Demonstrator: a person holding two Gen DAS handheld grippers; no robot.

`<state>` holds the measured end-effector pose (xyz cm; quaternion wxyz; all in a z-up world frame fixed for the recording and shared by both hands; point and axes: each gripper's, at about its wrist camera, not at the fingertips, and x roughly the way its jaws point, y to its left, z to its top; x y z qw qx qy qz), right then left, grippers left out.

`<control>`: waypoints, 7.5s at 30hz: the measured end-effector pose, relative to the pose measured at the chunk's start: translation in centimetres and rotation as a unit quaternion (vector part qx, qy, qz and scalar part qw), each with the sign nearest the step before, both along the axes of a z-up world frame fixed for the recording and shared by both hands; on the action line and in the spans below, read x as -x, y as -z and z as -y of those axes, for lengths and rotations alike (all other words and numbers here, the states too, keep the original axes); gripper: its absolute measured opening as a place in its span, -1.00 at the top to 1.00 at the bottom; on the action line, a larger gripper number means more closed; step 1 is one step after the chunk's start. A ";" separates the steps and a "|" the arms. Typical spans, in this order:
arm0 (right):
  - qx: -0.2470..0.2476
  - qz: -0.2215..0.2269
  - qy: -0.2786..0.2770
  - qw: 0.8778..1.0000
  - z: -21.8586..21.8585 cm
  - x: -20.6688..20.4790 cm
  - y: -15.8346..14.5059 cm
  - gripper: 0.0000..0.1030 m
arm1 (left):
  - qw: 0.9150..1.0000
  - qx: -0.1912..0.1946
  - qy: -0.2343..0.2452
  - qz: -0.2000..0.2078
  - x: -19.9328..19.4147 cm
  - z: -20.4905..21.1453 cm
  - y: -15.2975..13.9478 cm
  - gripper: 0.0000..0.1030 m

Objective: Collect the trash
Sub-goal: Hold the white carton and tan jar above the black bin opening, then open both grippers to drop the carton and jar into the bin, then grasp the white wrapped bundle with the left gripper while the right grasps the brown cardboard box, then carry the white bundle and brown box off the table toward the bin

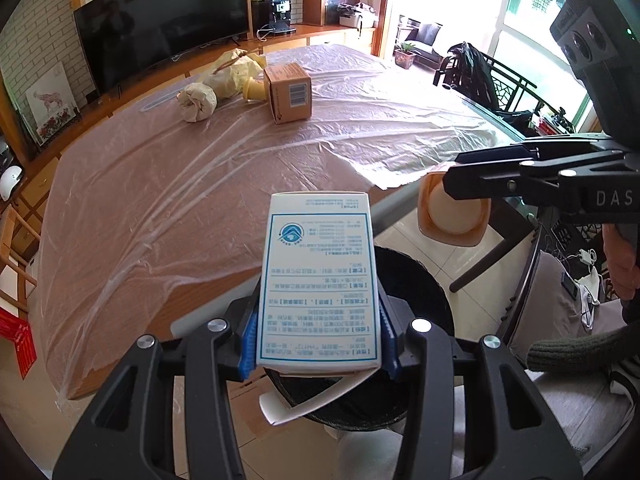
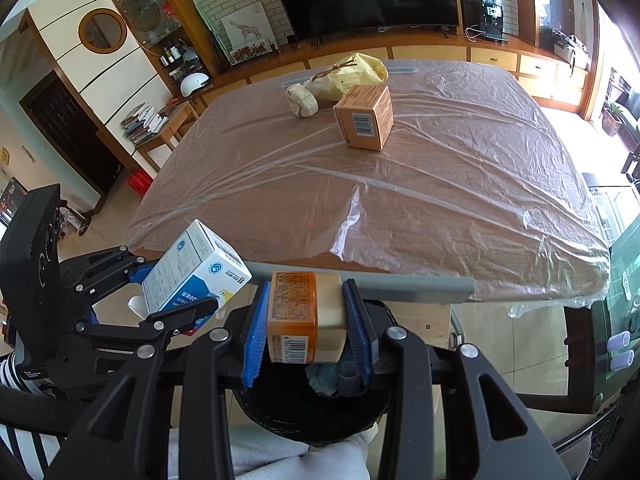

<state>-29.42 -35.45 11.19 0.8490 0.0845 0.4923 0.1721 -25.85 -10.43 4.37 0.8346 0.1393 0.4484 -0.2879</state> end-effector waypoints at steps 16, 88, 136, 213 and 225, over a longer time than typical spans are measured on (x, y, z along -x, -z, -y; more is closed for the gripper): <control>0.019 -0.037 -0.016 0.999 -0.3 1.7 2.5 0.30 | 0.999 -0.018 0.015 -0.031 2.0 0.7 2.6 0.08; 0.104 -0.122 -0.042 0.986 -2.5 0.9 13.8 -0.27 | 0.992 -0.080 0.002 -0.094 0.0 2.3 12.1 -0.41; 0.067 0.042 0.120 0.990 -3.0 -19.3 3.5 -0.65 | 0.993 0.008 -0.117 0.005 -24.1 -1.3 0.8 -0.97; -0.039 0.040 0.007 0.998 0.3 -6.6 -1.5 0.09 | 0.992 0.078 -0.098 0.005 -8.7 -2.8 -2.4 0.00; -0.036 0.034 -0.014 0.999 -0.2 -3.4 -1.7 0.09 | 0.994 0.075 -0.083 0.000 -5.2 -2.9 -2.4 0.00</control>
